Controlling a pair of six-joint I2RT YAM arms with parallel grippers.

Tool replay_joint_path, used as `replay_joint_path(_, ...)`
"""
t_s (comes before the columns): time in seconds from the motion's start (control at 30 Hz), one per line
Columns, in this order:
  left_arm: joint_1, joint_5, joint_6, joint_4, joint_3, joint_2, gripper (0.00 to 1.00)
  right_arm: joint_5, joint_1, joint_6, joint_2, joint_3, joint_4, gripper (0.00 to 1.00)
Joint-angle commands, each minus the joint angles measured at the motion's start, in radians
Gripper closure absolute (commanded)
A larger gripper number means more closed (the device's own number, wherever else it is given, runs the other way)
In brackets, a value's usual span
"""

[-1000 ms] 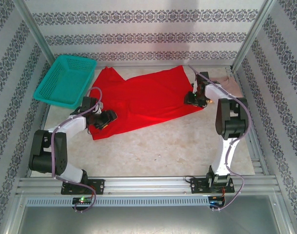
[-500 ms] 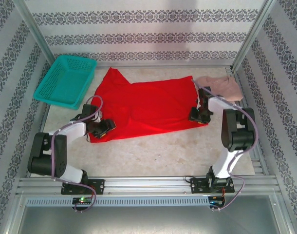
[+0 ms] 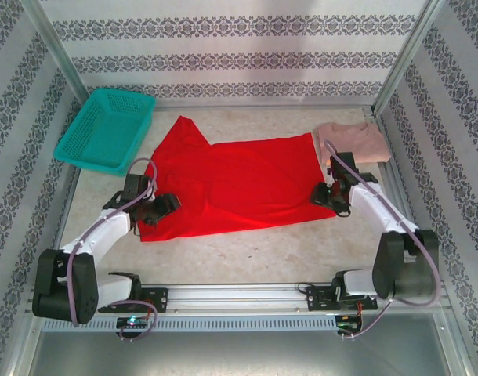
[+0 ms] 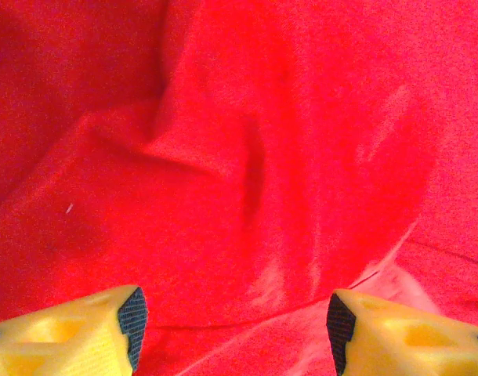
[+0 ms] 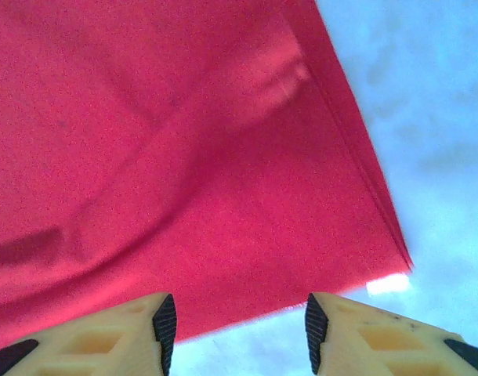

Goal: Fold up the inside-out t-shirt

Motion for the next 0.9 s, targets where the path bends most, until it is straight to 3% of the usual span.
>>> replay_joint_path(0.0,-0.009,-0.011,0.027,-0.004,0.064,0.050,0.36,-0.065,-0.001,0.030,0.112,0.077,0.056,0.54)
replay_joint_path(0.2,-0.011,-0.007,0.037,0.005,0.102,0.084,0.36,-0.076,0.001,0.056,0.239,0.135,0.120,0.60)
replay_joint_path(0.6,-0.011,-0.021,0.062,0.022,0.079,0.141,0.36,-0.046,-0.016,0.053,0.388,0.243,0.151,0.99)
replay_joint_path(0.87,-0.011,-0.061,0.074,0.024,0.056,0.155,0.36,-0.058,-0.033,0.010,0.424,0.318,0.099,1.00)
